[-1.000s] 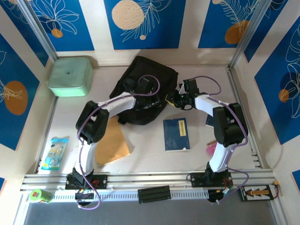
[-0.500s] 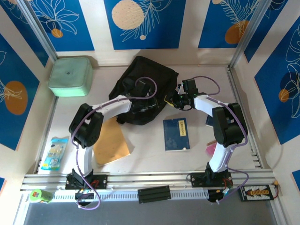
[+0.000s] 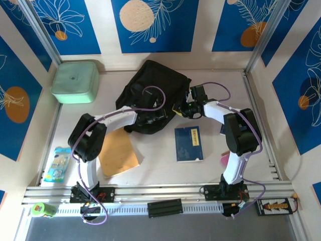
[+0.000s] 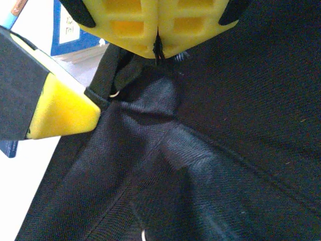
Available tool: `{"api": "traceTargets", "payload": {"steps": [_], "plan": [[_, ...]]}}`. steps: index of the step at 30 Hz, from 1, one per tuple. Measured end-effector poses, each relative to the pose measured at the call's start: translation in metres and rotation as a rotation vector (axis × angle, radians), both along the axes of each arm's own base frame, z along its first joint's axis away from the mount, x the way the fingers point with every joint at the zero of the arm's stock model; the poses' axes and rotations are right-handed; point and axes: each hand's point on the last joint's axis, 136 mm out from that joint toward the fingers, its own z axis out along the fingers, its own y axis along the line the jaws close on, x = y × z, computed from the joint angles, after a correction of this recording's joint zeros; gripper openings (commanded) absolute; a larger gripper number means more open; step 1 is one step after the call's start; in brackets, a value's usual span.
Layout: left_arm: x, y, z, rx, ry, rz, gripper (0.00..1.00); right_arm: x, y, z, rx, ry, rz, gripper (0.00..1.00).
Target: Pack books, pencil case, and school supplies into a backpack
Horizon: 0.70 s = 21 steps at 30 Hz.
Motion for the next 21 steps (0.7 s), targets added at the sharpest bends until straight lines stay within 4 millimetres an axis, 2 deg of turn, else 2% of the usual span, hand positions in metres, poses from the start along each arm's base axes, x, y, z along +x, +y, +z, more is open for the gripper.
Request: {"api": "traceTargets", "payload": {"steps": [6,15,21], "plan": [[-0.015,0.020,0.007,0.029,-0.022,-0.004,0.00,0.002,-0.001,0.001,-0.005,-0.004,-0.005,0.17],[-0.038,0.046,0.000,0.102,-0.027,-0.025,0.00,0.003,-0.002,0.000,-0.019,-0.009,-0.014,0.12],[-0.057,0.085,0.013,0.236,-0.041,-0.039,0.00,0.008,-0.007,0.000,-0.050,-0.037,-0.021,0.09]]}}
